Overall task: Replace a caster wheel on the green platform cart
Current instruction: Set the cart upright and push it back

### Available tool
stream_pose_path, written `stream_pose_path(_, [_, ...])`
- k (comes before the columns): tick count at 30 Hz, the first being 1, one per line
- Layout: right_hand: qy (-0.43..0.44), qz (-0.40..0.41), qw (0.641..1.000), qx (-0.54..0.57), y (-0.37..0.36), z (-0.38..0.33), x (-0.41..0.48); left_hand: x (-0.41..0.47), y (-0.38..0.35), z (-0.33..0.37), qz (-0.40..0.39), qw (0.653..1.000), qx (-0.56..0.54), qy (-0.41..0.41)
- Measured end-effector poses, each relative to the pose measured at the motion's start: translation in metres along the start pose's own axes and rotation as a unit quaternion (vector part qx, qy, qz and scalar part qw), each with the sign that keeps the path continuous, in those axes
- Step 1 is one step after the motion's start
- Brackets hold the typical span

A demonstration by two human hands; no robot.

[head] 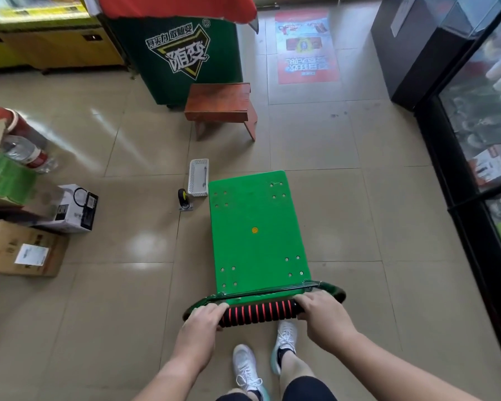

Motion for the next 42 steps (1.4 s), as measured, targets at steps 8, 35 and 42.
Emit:
stream_pose_path(8, [0.014, -0.008, 1.0, -0.001, 0.039, 0.019, 0.049, 0.055, 0.042, 0.013, -0.043, 0.998, -0.039, 0.017])
stream_pose_path(35, [-0.038, 0.002, 0.999, 0.011, 0.167, 0.067, 0.254, 0.267, 0.172, 0.041, -0.016, 1.0, -0.013, 0.003])
stream_pose_path(42, [-0.049, 0.005, 0.999, 0.016, 0.144, 0.055, 0.22, 0.237, 0.159, 0.032, -0.046, 0.999, -0.012, -0.008])
Point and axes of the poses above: each hand's wrist, its own x-axis towards the middle knuckle, its own y-axis out of the back of the hand, z = x × y, the point moved 2 cm from there along x, towards the middle knuckle, and after that the axes turned 14 degrees about y, right-handed, at the moved point
